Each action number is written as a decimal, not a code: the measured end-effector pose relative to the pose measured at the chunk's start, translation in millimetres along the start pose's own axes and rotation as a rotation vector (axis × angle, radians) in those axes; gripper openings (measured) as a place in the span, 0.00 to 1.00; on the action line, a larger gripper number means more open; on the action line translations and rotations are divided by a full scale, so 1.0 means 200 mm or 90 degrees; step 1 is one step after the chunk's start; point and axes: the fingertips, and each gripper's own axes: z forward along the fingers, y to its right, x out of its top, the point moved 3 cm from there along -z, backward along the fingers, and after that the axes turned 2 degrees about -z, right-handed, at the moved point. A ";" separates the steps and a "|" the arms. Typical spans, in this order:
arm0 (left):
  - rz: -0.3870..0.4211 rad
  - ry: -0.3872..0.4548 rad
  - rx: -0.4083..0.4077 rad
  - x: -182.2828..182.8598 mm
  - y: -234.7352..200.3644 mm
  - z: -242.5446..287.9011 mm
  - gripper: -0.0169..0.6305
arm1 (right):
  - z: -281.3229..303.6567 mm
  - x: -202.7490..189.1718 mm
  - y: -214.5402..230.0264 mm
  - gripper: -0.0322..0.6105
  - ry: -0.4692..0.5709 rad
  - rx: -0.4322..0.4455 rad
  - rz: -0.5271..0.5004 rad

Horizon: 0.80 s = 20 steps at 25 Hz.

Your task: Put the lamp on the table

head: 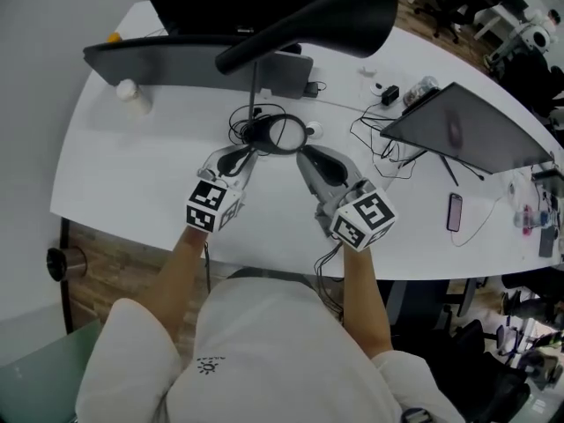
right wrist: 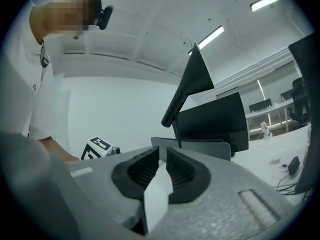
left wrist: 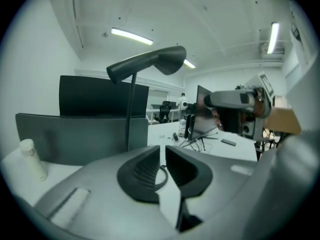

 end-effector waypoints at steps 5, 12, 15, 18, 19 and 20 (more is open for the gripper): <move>0.001 0.008 -0.004 0.06 0.08 -0.09 0.02 | -0.16 0.01 -0.05 0.10 0.005 -0.013 -0.005; 0.001 0.033 -0.014 0.16 0.18 -0.24 0.02 | -0.36 0.08 -0.14 0.05 0.033 -0.026 0.005; -0.013 0.047 -0.029 0.17 0.24 -0.28 0.02 | -0.41 0.12 -0.18 0.05 0.042 -0.030 -0.004; -0.012 0.051 -0.046 0.18 0.30 -0.31 0.02 | -0.43 0.16 -0.21 0.05 0.050 -0.031 -0.017; -0.009 0.050 -0.052 0.17 0.32 -0.32 0.02 | -0.43 0.17 -0.23 0.05 0.050 -0.029 -0.021; -0.007 0.049 -0.058 0.17 0.33 -0.33 0.02 | -0.43 0.17 -0.24 0.05 0.050 -0.027 -0.026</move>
